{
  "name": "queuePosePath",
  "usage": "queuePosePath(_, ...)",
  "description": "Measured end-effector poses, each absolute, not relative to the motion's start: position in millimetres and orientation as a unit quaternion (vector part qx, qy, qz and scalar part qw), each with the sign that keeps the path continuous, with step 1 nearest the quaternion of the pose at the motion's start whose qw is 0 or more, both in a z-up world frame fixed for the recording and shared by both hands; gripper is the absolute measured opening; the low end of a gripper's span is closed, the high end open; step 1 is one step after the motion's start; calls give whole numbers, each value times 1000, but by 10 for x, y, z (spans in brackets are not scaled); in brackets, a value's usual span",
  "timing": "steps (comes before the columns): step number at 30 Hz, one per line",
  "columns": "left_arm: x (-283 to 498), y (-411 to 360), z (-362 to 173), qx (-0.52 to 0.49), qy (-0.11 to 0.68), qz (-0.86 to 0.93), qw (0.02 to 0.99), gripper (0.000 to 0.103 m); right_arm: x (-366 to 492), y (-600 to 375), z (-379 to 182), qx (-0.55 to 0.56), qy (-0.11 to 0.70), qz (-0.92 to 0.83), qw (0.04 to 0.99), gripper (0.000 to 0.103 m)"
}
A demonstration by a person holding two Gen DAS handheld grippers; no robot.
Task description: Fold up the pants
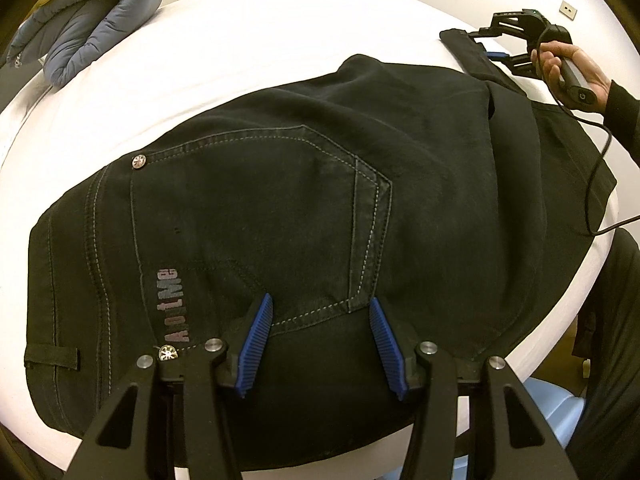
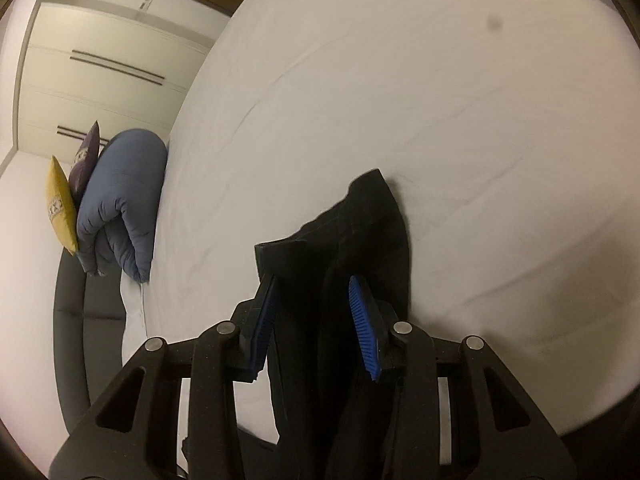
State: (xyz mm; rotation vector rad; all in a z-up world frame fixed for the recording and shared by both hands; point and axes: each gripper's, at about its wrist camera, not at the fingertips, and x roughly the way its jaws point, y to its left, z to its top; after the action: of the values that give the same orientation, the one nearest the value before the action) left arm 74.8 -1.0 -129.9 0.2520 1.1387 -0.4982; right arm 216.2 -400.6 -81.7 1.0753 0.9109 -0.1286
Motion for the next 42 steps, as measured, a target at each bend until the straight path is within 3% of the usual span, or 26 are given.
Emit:
queuePosePath(13, 753, -3, -1300, 118, 531, -234, 806, 54, 2433, -3641, -690, 464, 440, -13, 769, 35)
queuePosePath(14, 754, -4, -1300, 118, 531, -234, 806, 54, 2476, -3586, -673, 455, 445, -8, 771, 32)
queuePosePath(18, 753, -3, -1300, 118, 531, -234, 806, 54, 2558, -3375, -631, 410, 479, 1, 776, 2)
queuePosePath(23, 751, 3, -1308, 118, 529, -234, 807, 54, 2480, -3271, -238, 377, 451, -20, 809, 2)
queuePosePath(28, 747, 12, -1308, 117, 527, -235, 808, 54, 1749, -3539, 506, 424, 345, -42, 837, 2)
queuePosePath(31, 745, 16, -1315, 116, 527, -236, 808, 54, 1011, -3715, 680, 467, 281, -60, 837, 2)
queuePosePath(33, 750, 13, -1312, 119, 528, -237, 807, 54, 517, -3753, 591, 510, 248, -79, 820, 2)
queuePosePath(37, 784, -9, -1305, 121, 533, -238, 803, 54, -486, -3774, 2, 574, 258, -158, 761, 2)
queuePosePath(42, 847, -37, -1296, 123, 540, -239, 797, 54, -882, -3717, -409, 612, 266, -190, 720, 2)
